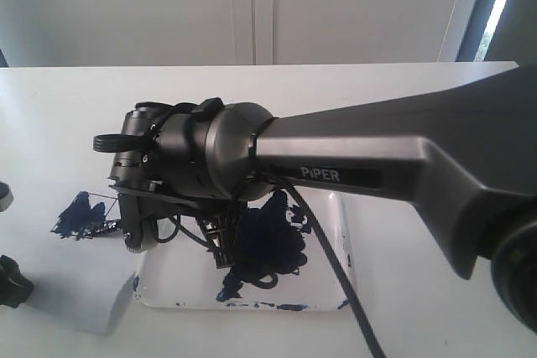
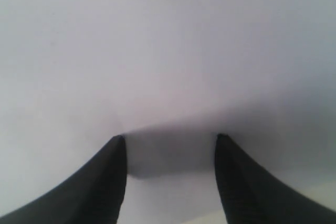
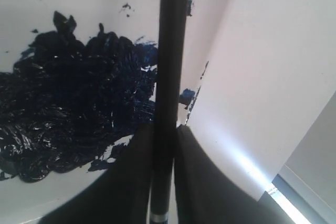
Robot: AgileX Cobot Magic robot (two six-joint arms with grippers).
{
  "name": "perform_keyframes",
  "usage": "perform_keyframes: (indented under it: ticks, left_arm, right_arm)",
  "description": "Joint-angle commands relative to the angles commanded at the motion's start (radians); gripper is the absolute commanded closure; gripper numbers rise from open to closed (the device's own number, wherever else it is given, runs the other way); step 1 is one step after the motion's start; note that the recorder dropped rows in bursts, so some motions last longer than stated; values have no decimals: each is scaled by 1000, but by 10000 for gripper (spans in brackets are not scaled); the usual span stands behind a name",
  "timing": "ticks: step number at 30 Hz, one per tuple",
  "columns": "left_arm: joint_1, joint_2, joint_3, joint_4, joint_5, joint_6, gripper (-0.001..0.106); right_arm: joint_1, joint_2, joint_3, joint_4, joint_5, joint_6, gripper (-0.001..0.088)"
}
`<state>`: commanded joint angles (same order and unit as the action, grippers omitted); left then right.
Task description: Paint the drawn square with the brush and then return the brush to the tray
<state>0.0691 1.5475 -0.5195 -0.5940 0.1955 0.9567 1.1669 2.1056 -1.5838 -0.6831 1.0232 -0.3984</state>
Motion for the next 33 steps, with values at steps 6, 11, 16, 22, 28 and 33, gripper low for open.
perform_keyframes:
  ticks: [6, 11, 16, 22, 28, 33]
  left_arm:
    - [0, 0, 0, 0, 0, 0, 489]
    - [0, 0, 0, 0, 6, 0, 489]
    - [0, 0, 0, 9, 23, 0, 489]
    - [0, 0, 0, 91, 69, 0, 489]
    - [0, 0, 0, 190, 104, 0, 489]
    - [0, 0, 0, 322, 119, 32, 489]
  right_arm:
    - [0, -33, 0, -72, -60, 97, 868]
    - [0, -51, 0, -155, -60, 165, 868]
    - [-2, -54, 0, -224, -34, 221, 868]
    - [-4, -65, 0, -234, -34, 233, 868]
    - [-16, -85, 0, -241, -34, 268, 868]
    - [-24, -84, 0, -232, -27, 248, 868]
